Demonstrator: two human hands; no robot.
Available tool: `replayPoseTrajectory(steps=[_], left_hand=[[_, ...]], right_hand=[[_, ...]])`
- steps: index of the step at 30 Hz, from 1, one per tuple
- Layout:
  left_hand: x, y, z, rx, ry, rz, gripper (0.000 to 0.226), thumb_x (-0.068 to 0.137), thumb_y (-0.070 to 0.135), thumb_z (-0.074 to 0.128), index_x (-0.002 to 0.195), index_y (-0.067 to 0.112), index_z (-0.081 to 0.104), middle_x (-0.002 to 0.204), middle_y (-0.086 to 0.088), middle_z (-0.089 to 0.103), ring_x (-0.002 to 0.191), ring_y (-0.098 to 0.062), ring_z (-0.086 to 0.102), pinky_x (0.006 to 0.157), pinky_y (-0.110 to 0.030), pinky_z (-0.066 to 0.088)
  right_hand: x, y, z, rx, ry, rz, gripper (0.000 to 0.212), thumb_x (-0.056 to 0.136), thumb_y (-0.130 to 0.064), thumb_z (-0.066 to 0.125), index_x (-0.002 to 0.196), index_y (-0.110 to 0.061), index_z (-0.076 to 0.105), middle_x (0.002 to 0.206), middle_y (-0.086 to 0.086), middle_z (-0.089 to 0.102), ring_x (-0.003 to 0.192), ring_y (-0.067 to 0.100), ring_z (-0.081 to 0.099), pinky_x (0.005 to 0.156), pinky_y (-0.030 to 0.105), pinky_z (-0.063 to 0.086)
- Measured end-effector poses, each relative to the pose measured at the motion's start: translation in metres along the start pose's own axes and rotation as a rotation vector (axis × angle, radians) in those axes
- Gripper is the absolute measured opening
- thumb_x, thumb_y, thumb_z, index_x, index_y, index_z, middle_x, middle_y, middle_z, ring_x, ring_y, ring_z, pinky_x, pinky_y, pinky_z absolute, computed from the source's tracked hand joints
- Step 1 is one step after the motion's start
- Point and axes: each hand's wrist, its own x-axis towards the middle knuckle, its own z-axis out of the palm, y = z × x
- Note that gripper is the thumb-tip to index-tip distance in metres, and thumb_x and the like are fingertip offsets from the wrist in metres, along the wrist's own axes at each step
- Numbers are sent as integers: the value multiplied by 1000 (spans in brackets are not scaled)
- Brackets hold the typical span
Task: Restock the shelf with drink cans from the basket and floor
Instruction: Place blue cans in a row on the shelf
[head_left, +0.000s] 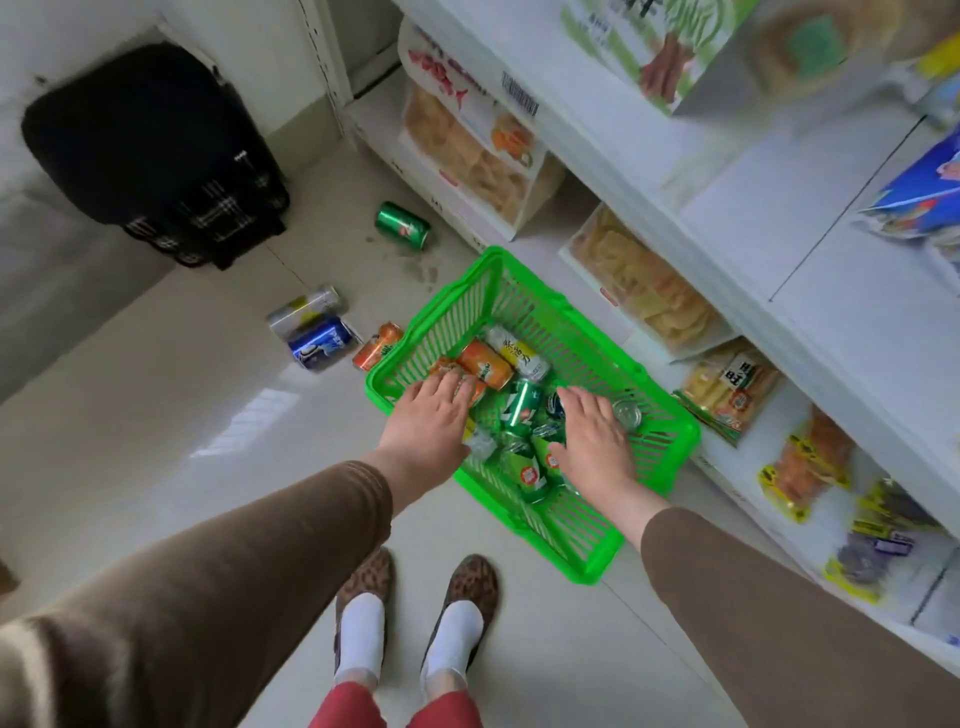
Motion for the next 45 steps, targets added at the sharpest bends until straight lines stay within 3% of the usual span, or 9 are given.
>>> replayPoseTrajectory(steps=[5,13,20,24,27,31,36,40,45], left_hand=[[47,12,54,-17,-50,29,87,93,47,56,156,13,7,161,-11,12,148,-30,13,120,-44,15],[108,18,110,24,-124,58,81,95,48,51,155,12,11,161,-12,12,147,-31,14,120,-45,17],[126,13,130,8,-164,69,81,96,44,51,156,13,8,163,-12,5,149,-31,8,122,-46,13],[114,5,111,21,-148,65,81,95,43,53,156,13,9,163,-11,8,149,-30,10,120,-46,14],[93,4,77,12,-122,48,79,94,43,54,155,13,12,162,-10,12,147,-30,14,119,-45,17],[53,5,2,-27,-78,31,78,93,43,56,154,14,17,158,-10,21,145,-30,20,118,-44,18],[-16,4,-113,-110,52,26,72,84,37,63,146,18,32,146,-7,36,132,-26,37,108,-41,33],[-75,4,-212,-115,173,74,78,84,40,62,150,18,27,152,-8,32,139,-26,32,110,-39,29],[-140,7,-342,-112,391,143,80,81,42,67,148,17,32,150,-9,36,136,-28,37,110,-39,31]], right_hand=[[44,34,62,7,-17,67,75,88,-23,72,151,-10,33,151,9,39,136,30,35,114,39,32],[112,73,117,-82,-68,142,80,87,-4,66,154,-17,26,153,9,34,138,35,32,107,46,45],[138,79,143,-89,-154,199,70,88,-3,68,148,-21,36,143,14,40,127,34,43,95,44,51],[125,67,120,-12,-151,166,66,88,-9,72,144,-23,40,142,11,43,130,34,41,98,45,48],[95,51,76,135,-142,132,70,88,-25,74,148,-26,39,146,7,41,136,31,35,111,46,39],[49,20,-14,256,-67,53,67,88,-33,74,147,-31,42,140,1,43,129,27,41,107,39,38],[-15,-32,-161,378,71,-14,77,84,-31,78,149,-30,36,139,-2,46,126,20,43,106,34,37],[-71,-72,-286,393,186,-62,74,77,-25,84,138,-23,43,133,-4,50,121,15,46,96,23,33],[-133,-107,-428,372,260,-204,71,81,-23,81,143,-31,46,136,-8,40,122,8,45,106,17,34]])
